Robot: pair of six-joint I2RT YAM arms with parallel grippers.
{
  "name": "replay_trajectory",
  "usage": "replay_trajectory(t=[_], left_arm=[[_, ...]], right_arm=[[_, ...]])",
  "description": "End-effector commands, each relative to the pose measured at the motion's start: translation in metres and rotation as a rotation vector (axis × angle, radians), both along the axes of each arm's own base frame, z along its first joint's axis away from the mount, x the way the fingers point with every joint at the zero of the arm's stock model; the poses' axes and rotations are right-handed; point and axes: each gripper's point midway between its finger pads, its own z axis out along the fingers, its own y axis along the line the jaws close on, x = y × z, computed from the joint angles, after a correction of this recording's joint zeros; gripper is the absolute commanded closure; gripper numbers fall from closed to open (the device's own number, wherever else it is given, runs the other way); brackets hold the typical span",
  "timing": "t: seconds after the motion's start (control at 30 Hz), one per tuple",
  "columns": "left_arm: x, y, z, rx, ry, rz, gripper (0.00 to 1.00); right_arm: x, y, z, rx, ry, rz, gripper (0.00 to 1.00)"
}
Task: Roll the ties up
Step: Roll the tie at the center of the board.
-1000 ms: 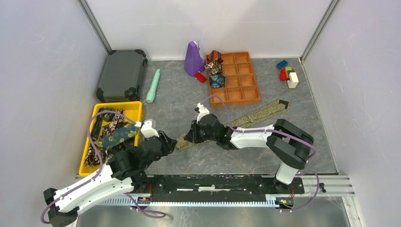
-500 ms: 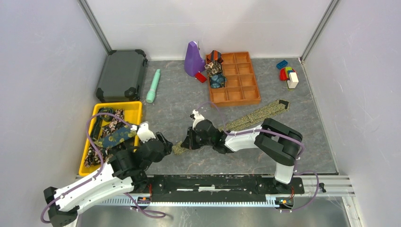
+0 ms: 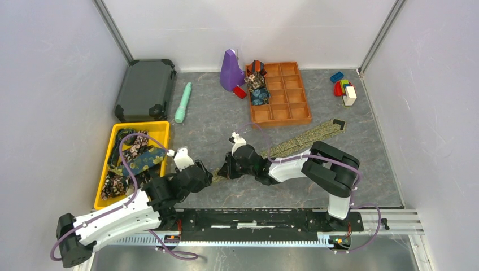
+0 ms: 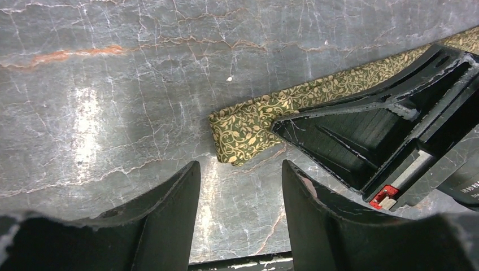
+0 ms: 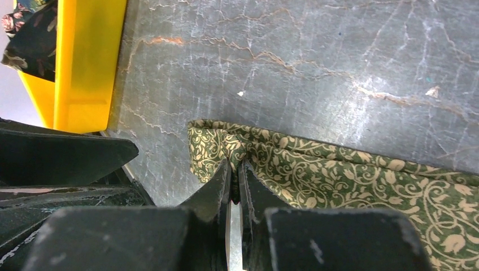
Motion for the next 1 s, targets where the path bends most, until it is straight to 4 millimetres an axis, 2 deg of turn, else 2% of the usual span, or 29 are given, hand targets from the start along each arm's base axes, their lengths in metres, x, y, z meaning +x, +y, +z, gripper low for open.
replay_trajectory(t=[0.0, 0.27, 0.47, 0.97], left_arm=[[0.005, -0.013, -0.001, -0.042, -0.015, -0.016, 0.39], [0.007, -0.018, -0.023, 0.033, 0.032, -0.034, 0.41], [0.011, -0.021, -0.035, 0.074, 0.059, -0.028, 0.49], [0.014, -0.007, -0.051, 0.062, 0.046, 0.052, 0.59]], right_arm=[[0.001, -0.002, -0.01, 0.005, -0.016, -0.018, 0.97], [-0.002, -0.007, -0.024, -0.007, -0.01, -0.014, 0.97], [-0.004, -0.011, -0.028, -0.017, -0.01, -0.015, 0.97], [-0.005, -0.012, -0.031, -0.02, -0.009, -0.009, 0.97]])
